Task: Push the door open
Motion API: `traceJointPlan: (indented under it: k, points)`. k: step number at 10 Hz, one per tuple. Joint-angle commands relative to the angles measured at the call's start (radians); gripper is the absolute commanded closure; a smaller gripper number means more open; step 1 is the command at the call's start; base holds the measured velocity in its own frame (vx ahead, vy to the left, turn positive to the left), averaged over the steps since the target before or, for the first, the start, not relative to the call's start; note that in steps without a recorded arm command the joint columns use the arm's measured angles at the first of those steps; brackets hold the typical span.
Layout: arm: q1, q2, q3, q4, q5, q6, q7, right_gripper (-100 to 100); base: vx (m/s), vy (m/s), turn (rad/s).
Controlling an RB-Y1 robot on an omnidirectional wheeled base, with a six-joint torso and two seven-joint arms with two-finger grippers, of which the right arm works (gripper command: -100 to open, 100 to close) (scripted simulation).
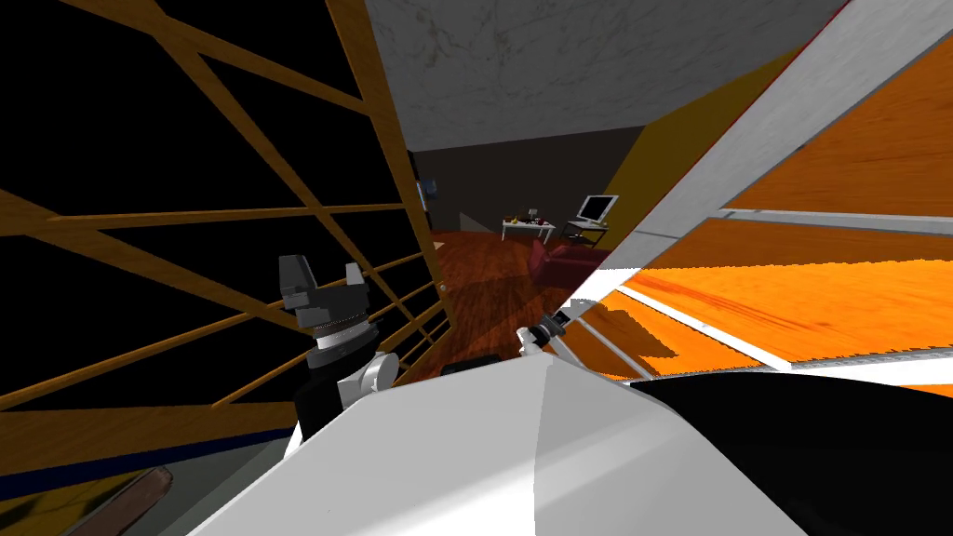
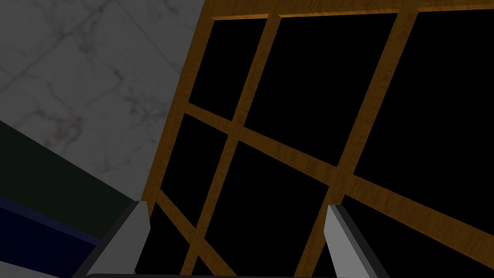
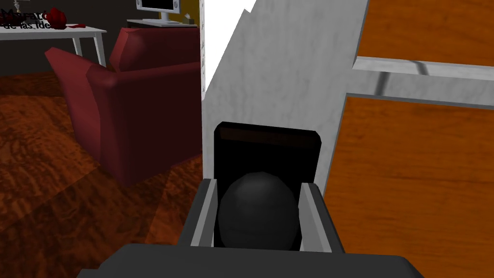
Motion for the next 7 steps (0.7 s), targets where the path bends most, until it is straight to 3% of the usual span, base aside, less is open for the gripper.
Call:
traceJointPlan:
  k: [1,2,5,6,7]
  points:
    - [0.004,0.007,-0.029,-0.006,-0.020,-0.020,0.014,100,0.122,-0.121,-0.060]
    - [0.004,0.007,-0.029,-0.006,-0.020,-0.020,0.014,100,0.132,-0.111,-0.036]
    - [-0.002,0.045,-0.058,-0.006,-0.042,-0.042,0.028,100,0.121,-0.126,-0.054]
    - [0.002,0.046,-0.050,-0.014,-0.037,-0.027,0.027,100,0.064,-0.063,-0.009]
    - [0.004,0.016,-0.067,-0.017,-0.051,-0.032,0.033,100,0.077,-0.093,-0.023]
